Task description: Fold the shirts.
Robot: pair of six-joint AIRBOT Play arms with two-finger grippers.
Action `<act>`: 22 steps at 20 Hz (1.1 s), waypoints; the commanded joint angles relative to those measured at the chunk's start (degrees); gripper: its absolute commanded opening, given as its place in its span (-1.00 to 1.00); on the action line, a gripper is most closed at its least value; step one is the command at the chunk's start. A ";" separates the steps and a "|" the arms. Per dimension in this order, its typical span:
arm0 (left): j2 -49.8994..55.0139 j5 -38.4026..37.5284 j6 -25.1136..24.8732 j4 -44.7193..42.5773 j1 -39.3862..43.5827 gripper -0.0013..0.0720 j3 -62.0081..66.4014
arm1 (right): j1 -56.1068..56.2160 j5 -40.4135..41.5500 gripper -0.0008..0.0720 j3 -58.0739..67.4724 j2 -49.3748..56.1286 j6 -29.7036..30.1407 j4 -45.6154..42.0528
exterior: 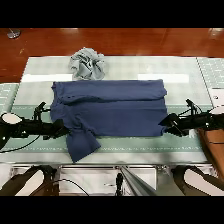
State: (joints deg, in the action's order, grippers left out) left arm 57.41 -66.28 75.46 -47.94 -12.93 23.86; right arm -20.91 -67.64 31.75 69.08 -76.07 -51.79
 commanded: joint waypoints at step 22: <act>16.46 3.19 1.84 0.00 0.33 -0.90 31.19 | 0.07 -1.44 -0.92 28.65 9.55 3.96 9.22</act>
State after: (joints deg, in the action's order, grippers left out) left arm 66.59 -65.21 76.60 -48.03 -14.55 47.09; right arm -20.88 -69.73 54.26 74.63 -72.03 -47.20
